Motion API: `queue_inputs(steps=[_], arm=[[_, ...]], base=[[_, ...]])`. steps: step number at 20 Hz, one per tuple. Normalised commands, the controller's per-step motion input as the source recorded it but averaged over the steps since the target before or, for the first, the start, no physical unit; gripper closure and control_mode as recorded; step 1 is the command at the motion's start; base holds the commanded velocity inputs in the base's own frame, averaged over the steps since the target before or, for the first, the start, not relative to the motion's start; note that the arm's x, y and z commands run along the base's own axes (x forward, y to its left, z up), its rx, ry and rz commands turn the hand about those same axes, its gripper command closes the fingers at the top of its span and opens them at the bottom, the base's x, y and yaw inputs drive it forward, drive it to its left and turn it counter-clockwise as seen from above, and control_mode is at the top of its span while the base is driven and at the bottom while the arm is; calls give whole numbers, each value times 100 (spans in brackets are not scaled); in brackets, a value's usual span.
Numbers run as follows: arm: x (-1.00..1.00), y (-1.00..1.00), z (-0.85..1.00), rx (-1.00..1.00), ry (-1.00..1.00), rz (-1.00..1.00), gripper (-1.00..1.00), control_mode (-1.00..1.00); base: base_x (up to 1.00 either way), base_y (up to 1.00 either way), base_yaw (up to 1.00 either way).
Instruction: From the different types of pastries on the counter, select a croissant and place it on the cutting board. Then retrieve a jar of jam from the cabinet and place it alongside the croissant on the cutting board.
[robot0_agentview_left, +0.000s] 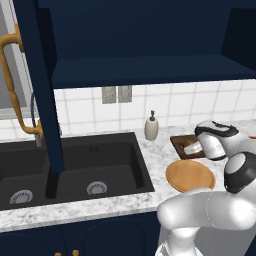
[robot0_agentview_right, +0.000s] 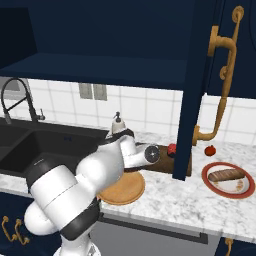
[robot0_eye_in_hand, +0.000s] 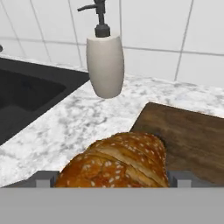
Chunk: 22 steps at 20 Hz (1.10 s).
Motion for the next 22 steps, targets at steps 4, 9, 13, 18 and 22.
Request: queue_inputs(steps=[4,9,13,18,22], arm=[[83,-56,0,1,0,0,100,-100],[72,-90,1,0,0,0,100,-100],[19,-77,-4,0,0,-1,100,-100],[2,4,0,0,0,0,100,-100],[14,54,0,0,0,-8,100,-100]], base=[[0,0,0],[0,0,0],[0,0,0],[0,0,0],[0,0,0]])
